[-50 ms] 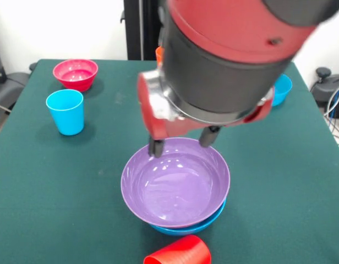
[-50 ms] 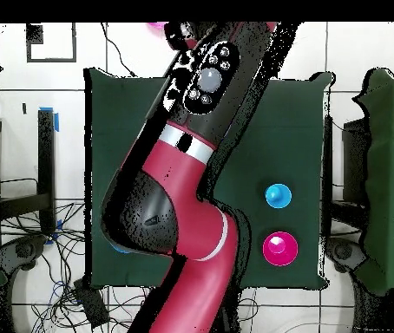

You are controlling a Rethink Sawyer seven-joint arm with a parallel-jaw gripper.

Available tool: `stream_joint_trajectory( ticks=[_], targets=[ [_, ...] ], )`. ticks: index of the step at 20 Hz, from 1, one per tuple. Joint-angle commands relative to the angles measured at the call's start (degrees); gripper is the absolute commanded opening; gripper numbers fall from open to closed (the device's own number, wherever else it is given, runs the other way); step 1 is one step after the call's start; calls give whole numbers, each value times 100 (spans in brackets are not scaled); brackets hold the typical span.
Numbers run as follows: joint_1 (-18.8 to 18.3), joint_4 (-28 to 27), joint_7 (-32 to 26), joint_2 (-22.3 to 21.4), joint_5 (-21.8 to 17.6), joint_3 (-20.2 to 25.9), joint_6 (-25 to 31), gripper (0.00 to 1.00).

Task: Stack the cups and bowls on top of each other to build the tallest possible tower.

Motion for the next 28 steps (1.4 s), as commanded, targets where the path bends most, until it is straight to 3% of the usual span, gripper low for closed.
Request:
stream_joint_trajectory(
  ticks=[1,6,12,20,28],
  targets=[
    [102,-320,-743,276,-107,-366,-579,100],
    [229,-326,5,515,-255,78,-413,100],
    [437,-327,1219,810,-109,866,-34,100],
    [660,-370,2087,1044,101,1006,-183,100],
    [799,-375,2121,1081,-50,859,-516,100]
  ],
)
